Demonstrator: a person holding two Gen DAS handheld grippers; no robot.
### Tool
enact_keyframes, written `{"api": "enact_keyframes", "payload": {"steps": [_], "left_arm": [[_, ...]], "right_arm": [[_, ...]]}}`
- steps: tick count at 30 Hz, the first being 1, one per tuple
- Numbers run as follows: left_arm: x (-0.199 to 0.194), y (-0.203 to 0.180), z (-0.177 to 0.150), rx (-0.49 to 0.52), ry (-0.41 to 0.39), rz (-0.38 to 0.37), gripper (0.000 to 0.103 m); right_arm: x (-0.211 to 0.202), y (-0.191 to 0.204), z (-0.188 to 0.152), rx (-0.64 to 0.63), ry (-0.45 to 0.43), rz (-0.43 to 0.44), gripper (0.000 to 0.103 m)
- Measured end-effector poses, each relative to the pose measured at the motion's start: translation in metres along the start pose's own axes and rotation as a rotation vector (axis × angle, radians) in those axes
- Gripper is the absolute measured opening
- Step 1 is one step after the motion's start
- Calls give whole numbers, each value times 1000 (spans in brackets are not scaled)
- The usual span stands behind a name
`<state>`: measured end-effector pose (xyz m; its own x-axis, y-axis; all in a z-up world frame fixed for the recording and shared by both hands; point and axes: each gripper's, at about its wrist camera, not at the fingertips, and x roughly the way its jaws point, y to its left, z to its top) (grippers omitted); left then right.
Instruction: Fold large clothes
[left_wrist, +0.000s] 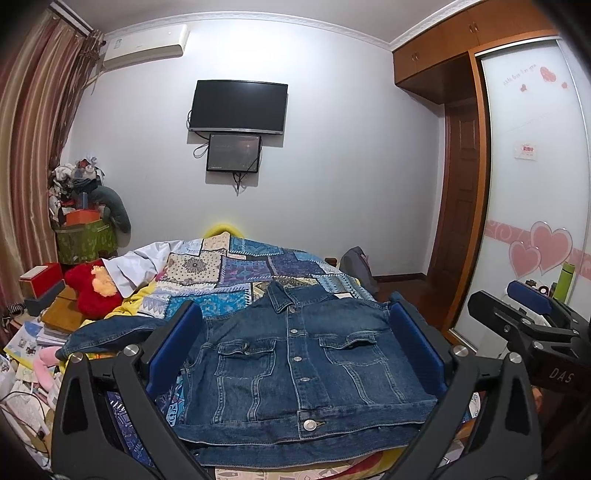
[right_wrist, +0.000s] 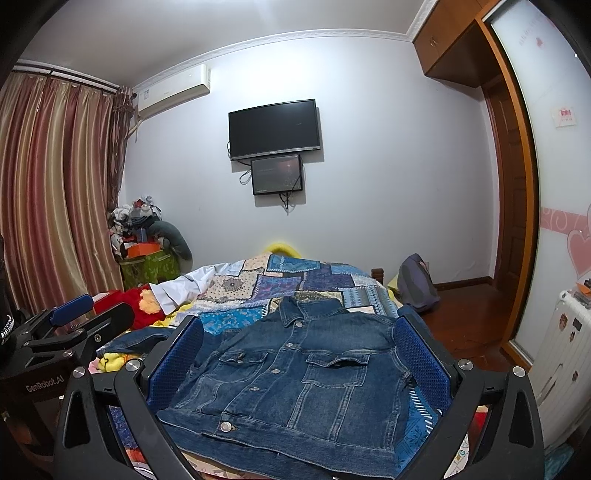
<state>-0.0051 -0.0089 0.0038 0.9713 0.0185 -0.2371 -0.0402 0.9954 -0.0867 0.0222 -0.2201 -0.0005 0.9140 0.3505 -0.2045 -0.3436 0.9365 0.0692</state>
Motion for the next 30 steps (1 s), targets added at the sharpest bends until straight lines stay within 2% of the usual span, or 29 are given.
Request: {"api": "enact_keyframes", "payload": {"steps": [27,30], "left_arm": [[2,1,1,-10,0,-2,103],[2,2,1,-16,2,-7,103]], "right_arm": [[-1,-3,2,7,2,0,103],[-12,1,9,8,1,1,103]]}}
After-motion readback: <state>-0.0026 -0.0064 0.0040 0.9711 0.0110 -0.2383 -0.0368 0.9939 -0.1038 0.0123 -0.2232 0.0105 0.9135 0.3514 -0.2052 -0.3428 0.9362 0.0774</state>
